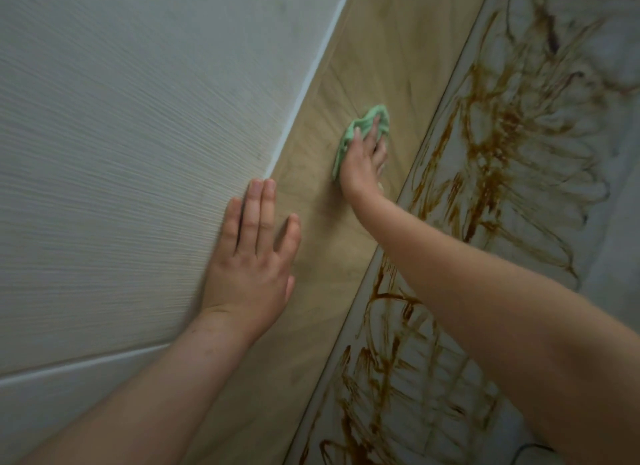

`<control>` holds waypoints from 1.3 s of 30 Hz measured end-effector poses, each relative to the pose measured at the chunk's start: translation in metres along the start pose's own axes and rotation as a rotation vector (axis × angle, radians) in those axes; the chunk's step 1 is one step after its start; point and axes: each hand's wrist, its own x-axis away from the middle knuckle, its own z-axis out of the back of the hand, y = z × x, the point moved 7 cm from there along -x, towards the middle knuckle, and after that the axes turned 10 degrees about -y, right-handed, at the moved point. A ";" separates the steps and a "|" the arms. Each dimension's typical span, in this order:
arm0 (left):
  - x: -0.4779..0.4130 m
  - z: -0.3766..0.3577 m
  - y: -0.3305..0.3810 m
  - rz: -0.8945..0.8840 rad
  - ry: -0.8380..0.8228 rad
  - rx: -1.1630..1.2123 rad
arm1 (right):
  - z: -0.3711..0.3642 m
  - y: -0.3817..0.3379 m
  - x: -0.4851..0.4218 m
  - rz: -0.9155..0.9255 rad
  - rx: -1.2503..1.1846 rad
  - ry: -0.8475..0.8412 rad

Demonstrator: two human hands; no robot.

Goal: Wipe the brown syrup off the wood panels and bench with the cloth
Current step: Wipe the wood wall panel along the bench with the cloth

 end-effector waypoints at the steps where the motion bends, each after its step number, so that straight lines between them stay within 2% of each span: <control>1: -0.002 0.002 0.001 0.007 -0.013 -0.007 | -0.007 0.005 0.014 0.024 0.017 -0.038; 5: -0.014 0.010 0.001 -0.012 -0.003 0.005 | -0.016 -0.003 0.041 0.313 0.202 -0.128; 7: -0.019 0.011 0.002 -0.032 0.001 -0.018 | -0.014 -0.032 0.038 0.493 0.255 -0.092; 9: -0.023 0.009 0.004 -0.076 0.014 -0.038 | -0.013 -0.062 0.023 0.577 0.249 -0.013; 11: -0.023 0.009 0.003 -0.092 0.034 -0.020 | -0.001 -0.076 -0.004 0.529 0.182 0.083; 14: -0.024 0.009 0.004 -0.099 0.051 0.006 | 0.026 -0.052 -0.053 0.263 0.140 0.138; 17: -0.024 0.008 0.004 -0.106 0.023 -0.014 | 0.016 -0.015 -0.035 0.070 -0.051 0.163; 19: -0.023 0.008 0.003 -0.105 0.024 -0.022 | -0.012 -0.011 0.014 0.122 -0.046 0.123; 22: -0.023 0.009 0.003 -0.111 0.045 0.016 | -0.036 -0.028 0.052 0.364 0.073 0.009; 27: -0.024 0.008 0.004 -0.123 0.082 0.042 | 0.004 -0.085 -0.018 0.547 0.100 0.154; 30: -0.024 0.009 0.004 -0.124 0.128 0.054 | 0.033 -0.068 -0.077 0.383 0.081 0.184; 31: -0.023 0.009 0.004 -0.122 0.145 0.061 | 0.041 -0.047 -0.095 0.271 0.045 0.198; 33: -0.023 0.009 0.004 -0.118 0.167 0.066 | 0.044 0.012 -0.114 -0.024 -0.191 0.213; 36: -0.022 0.008 0.004 -0.115 0.183 0.073 | 0.024 0.100 -0.097 -0.355 -0.352 0.200; 39: -0.022 0.008 0.004 -0.113 0.174 0.087 | -0.001 0.124 -0.042 -0.488 -0.329 0.142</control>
